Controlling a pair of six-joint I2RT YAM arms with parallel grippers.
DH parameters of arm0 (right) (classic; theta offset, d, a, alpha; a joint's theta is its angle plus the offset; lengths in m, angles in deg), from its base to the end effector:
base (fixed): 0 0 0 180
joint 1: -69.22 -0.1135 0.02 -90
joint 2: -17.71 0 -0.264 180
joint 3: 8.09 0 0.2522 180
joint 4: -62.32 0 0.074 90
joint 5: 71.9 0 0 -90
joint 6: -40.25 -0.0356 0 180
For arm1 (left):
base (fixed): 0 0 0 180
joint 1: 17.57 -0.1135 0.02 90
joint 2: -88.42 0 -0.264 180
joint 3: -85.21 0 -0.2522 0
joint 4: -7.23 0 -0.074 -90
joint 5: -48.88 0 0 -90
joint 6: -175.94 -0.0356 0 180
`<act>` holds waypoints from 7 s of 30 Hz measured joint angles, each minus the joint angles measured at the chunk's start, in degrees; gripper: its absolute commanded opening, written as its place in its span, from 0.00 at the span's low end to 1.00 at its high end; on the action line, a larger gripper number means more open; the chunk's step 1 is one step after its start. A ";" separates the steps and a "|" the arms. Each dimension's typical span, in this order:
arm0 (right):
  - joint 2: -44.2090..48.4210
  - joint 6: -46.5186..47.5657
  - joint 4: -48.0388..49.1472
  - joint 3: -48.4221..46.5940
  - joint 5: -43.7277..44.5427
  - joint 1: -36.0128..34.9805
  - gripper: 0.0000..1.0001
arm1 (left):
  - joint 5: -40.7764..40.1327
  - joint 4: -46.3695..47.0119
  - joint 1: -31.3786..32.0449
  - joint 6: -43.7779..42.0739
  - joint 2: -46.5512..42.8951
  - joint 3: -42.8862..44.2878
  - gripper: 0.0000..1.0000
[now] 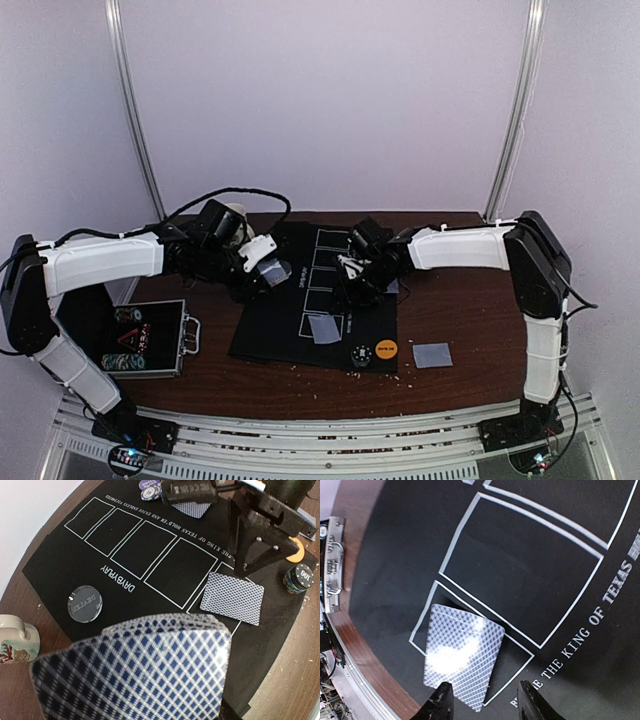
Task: Distribute texas hold em gaming equipment
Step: Pick up the poker card from the poker table mat, then place the poker card in the big blind area, then pick up the poker card from the face-down deck piles.
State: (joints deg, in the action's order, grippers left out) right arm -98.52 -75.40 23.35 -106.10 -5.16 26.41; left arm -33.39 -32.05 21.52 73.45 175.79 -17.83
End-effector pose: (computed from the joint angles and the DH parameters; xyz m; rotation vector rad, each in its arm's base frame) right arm 0.3089 0.3053 0.1818 -0.5741 2.6902 0.9220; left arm 0.2505 -0.2097 0.2483 1.1260 2.1900 -0.3697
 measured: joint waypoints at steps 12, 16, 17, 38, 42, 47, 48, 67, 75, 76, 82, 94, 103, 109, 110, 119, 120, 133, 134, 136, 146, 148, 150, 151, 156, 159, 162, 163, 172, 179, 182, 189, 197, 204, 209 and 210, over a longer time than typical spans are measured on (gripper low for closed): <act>-3.89 -1.97 1.81 0.61 -2.36 0.17 0.36 | 0.00 0.00 0.00 0.00 0.00 0.00 0.46; -4.46 -2.25 3.19 0.61 -4.50 0.57 0.33 | 0.00 0.00 0.00 0.00 0.00 0.00 0.46; -4.57 -2.38 3.50 0.61 -5.01 0.66 0.32 | 0.00 0.00 0.00 0.00 0.00 0.00 0.46; -6.40 -0.13 3.74 -2.16 -11.13 1.68 0.00 | 0.02 0.00 0.00 0.00 -0.02 0.00 0.46; -3.85 6.93 -3.17 -8.83 -9.77 2.16 0.00 | 0.00 0.00 0.00 0.00 -0.02 0.00 0.46; 4.20 21.55 -16.35 -16.39 -3.93 4.20 0.00 | 0.00 0.00 0.00 0.00 -0.02 0.00 0.46; 5.88 24.33 -18.62 -16.81 -2.54 4.55 0.00 | 0.00 0.00 0.00 0.00 -0.02 0.00 0.46; 18.78 69.00 -45.29 4.39 14.12 4.24 0.00 | -0.02 -0.02 0.00 0.00 -0.02 0.00 0.46; 12.94 74.88 -41.24 5.14 12.26 4.61 0.00 | -0.02 -0.02 0.00 -0.02 0.00 0.00 0.46; 12.46 75.28 -40.83 5.14 12.02 4.90 0.00 | -0.04 -0.02 0.00 -0.02 0.00 0.00 0.46; 10.56 76.85 -37.97 7.10 8.63 7.50 0.00 | -0.15 -0.02 0.00 -0.02 0.00 0.00 0.46; 10.01 76.89 -34.53 11.39 4.68 10.86 0.00 | -0.24 -0.02 0.00 -0.04 0.00 0.00 0.46; 9.86 76.00 -32.39 11.52 6.10 10.80 0.41 | -0.24 -0.02 0.00 -0.04 0.02 0.00 0.46; 11.91 74.40 -30.03 11.50 8.90 10.78 0.68 | -0.26 -0.02 0.00 -0.04 0.02 0.00 0.46; 12.90 73.68 -29.38 11.47 9.53 10.75 0.74 | -0.26 -0.02 0.00 -0.04 0.02 0.00 0.46; 36.24 55.95 2.19 15.93 25.83 10.58 1.00 | -0.44 -0.07 0.00 -0.04 0.02 0.00 0.46; 37.66 53.09 5.27 15.80 26.58 10.58 1.00 | -0.44 -0.04 0.00 -0.07 0.02 0.00 0.47; 29.66 8.04 36.37 14.99 1.40 9.81 1.00 | 1.16 0.00 0.00 -0.66 -0.07 0.00 0.47; 26.99 6.49 36.48 14.73 0.20 9.03 1.00 | 1.27 -0.02 0.00 -0.66 -0.07 0.00 0.47; 21.49 4.59 35.71 13.14 -1.81 6.84 1.00 | 1.46 0.00 0.00 -0.68 -0.09 0.00 0.47; 5.11 1.92 33.14 1.07 -11.82 -0.94 0.98 | 1.62 0.00 0.00 -0.68 -0.26 -0.02 0.47; 3.39 1.88 33.27 -0.68 -13.57 -1.38 0.98 | 1.62 0.00 0.00 -0.66 -0.26 -0.02 0.46; 2.32 1.88 33.46 -1.25 -14.84 -1.92 0.98 | 1.62 0.02 0.00 -0.68 -0.31 -0.02 0.46; 1.90 1.90 33.42 -1.51 -15.17 -2.08 0.98 | 1.62 0.00 0.00 -0.68 -0.33 -0.02 0.46; -1.22 2.45 32.98 -4.52 -15.17 -2.67 0.97 | 1.77 0.11 -0.13 -0.63 -0.33 -0.02 0.46; -3.06 2.62 33.05 -6.16 -15.02 -3.15 0.94 | 1.77 0.20 -0.33 -0.59 -0.37 -0.02 0.46; -4.26 2.75 33.09 -6.82 -14.29 -3.48 0.89 | 2.10 0.17 -0.33 -0.61 -0.39 -0.02 0.46; -4.52 2.73 33.07 -6.93 -13.97 -3.54 0.86 | 2.23 0.17 -0.31 -0.61 -0.42 -0.02 0.46; -3.23 3.48 32.35 -6.93 -10.67 -3.78 0.55 | 2.29 0.20 -0.31 -0.68 -0.42 -0.11 0.46; -0.66 4.79 29.38 -6.93 -9.35 -3.39 0.38 | 2.36 0.15 -0.31 -0.68 -0.42 -0.11 0.46; -0.57 4.98 28.35 -7.04 -9.55 -3.50 0.25 | 2.34 0.13 -0.31 -0.68 -0.42 -0.11 0.46; -0.24 6.36 24.46 -8.24 -10.38 -3.78 0.01 | 2.10 -0.63 -0.31 -0.68 -0.42 -0.13 0.46; 4.22 7.69 19.65 -7.48 -7.65 -3.89 0.00 | 2.10 -0.61 -0.26 -0.68 -0.42 -0.13 0.46; 14.01 6.54 18.58 -0.46 -1.53 -3.15 0.00 | 1.62 -0.59 -0.26 -0.68 -0.42 -0.13 0.46; 23.56 -0.70 23.08 9.94 4.74 0.52 0.00 | 1.44 -0.55 -0.26 -0.68 -0.42 -0.13 0.46; 25.51 -3.52 24.76 12.76 6.36 1.88 0.00 | 1.42 -0.52 -0.26 -0.68 -0.42 -0.13 0.46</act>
State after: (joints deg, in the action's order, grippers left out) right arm -73.01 -78.92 48.11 -93.34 1.20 28.29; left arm -31.97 -32.58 21.26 72.77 175.37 -17.96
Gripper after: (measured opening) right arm 0.011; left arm 0.465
